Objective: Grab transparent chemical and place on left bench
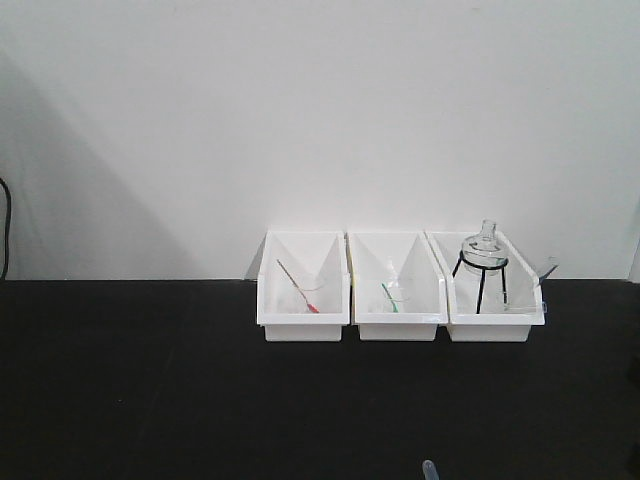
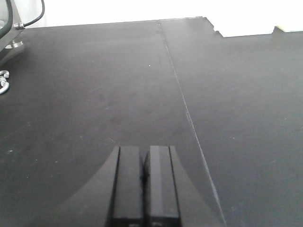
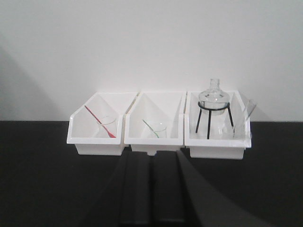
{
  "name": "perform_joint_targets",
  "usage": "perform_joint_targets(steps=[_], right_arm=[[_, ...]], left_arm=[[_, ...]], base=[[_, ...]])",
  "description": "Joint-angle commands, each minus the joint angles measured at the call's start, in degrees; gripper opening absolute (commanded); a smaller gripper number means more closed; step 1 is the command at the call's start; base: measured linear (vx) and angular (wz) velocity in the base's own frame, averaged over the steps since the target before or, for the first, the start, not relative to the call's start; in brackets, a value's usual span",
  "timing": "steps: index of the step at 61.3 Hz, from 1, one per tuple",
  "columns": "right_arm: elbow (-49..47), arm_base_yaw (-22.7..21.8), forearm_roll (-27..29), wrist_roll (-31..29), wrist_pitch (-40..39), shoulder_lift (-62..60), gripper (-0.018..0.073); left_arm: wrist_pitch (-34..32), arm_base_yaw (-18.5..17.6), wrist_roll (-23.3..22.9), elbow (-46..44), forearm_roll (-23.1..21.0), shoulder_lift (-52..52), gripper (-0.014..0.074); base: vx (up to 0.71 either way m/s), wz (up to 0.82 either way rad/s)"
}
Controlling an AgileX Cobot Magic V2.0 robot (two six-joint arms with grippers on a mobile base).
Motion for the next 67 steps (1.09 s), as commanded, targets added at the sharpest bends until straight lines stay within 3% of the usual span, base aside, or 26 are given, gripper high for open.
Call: perform_joint_targets(steps=[1,6,10,14,36,67], right_arm=[[-1.38,-0.32,14.64,-9.33,4.54,-2.00,-0.0008],[1.04,-0.32,26.30,-24.60,7.93,-5.27,-0.0008],[4.28,-0.32,30.94,-33.15,7.88,-9.41,-0.0008],[8.10,-0.32,33.21,-37.28,7.70,-13.98,-0.0008],[29.99,-0.39,33.35,-38.03,7.67,-43.25,-0.0008],[30.20,-0.29,32.96,-38.08,8.37,-42.33,-0.0008]], left_arm=[[-4.49,-0.10,-0.45,0.93,-0.04,-1.10,-0.0004],[-4.49,-0.10,-0.45,0.93,-0.04,-1.10,-0.0004],[-4.49,-0.10,-0.45,0.93,-0.04,-1.10,-0.0004],[-4.49,-0.10,-0.45,0.93,-0.04,-1.10,-0.0004],[-4.49,-0.10,-0.45,0.93,-0.04,-1.10,-0.0004],[-4.49,-0.10,-0.45,0.93,-0.04,-1.10,-0.0004]], base=[[0.00,0.00],[0.00,0.00],[0.00,0.00],[0.00,0.00],[0.00,0.00],[0.00,0.00]])
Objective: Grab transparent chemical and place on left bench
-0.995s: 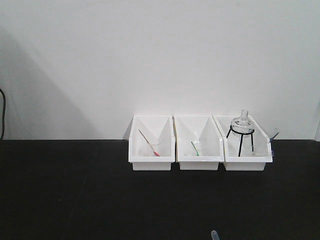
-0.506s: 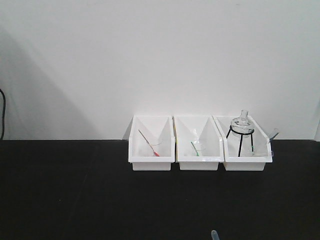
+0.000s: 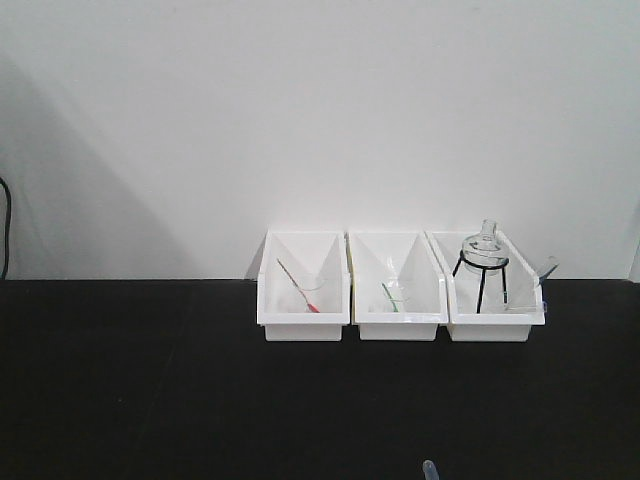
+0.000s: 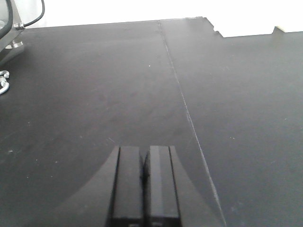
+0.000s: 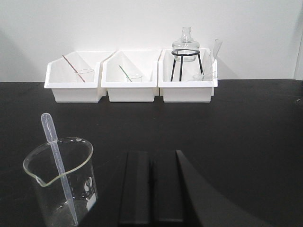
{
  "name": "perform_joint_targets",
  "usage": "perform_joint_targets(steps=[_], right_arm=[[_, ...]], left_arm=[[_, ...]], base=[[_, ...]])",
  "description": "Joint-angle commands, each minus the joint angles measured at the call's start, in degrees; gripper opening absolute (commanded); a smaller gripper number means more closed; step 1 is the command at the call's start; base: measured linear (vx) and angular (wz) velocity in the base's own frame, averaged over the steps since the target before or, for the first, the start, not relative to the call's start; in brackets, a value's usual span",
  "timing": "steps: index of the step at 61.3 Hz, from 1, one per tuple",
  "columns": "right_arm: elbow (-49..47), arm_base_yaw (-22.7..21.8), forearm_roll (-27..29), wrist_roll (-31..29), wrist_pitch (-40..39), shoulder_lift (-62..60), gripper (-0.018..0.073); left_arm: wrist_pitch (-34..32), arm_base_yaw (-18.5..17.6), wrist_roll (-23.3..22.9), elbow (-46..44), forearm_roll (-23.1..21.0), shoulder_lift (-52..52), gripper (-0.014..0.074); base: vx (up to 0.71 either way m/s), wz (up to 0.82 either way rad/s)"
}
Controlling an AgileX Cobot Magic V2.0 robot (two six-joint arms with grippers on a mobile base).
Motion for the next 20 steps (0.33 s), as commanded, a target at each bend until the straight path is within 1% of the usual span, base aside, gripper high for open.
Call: perform_joint_targets(steps=[1,20], right_arm=[[0.43,-0.23,-0.34,-0.39,-4.58,-0.27,-0.0008],[0.43,-0.23,-0.34,-0.39,-4.58,-0.27,-0.0008]], left_arm=[[-4.49,-0.10,-0.45,0.93,-0.04,-1.10,-0.0004],[-4.49,-0.10,-0.45,0.93,-0.04,-1.10,-0.0004]], base=[[0.00,0.00],[0.00,0.00]])
